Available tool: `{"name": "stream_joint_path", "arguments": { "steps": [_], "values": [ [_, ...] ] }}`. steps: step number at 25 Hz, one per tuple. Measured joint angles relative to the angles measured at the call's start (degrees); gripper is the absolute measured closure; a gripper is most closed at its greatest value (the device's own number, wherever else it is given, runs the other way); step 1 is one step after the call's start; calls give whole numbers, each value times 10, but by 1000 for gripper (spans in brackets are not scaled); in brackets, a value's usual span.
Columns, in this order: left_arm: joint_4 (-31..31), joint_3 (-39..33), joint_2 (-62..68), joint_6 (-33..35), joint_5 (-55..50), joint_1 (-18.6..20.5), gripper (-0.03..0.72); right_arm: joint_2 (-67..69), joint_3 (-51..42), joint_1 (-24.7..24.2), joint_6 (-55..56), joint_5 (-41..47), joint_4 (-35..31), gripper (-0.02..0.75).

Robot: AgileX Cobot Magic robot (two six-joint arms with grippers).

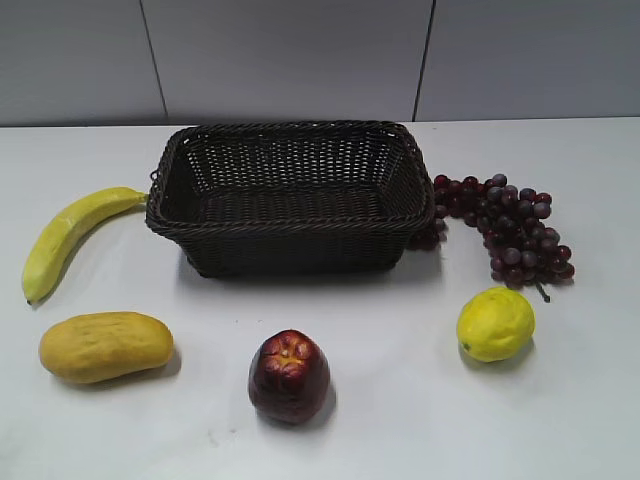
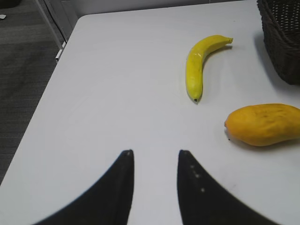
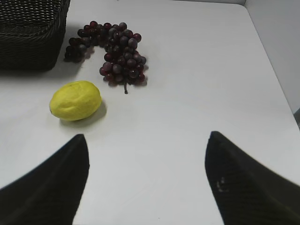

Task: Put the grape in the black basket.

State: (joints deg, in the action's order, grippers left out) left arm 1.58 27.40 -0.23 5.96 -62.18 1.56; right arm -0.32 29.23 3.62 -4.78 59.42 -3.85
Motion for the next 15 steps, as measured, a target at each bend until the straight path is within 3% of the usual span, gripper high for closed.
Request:
{"name": "stream_joint_path", "arguments": {
  "steps": [15],
  "values": [
    [0,0,0,0,0,0,452,0,0,0,0,0,0,155]
  ]
}}
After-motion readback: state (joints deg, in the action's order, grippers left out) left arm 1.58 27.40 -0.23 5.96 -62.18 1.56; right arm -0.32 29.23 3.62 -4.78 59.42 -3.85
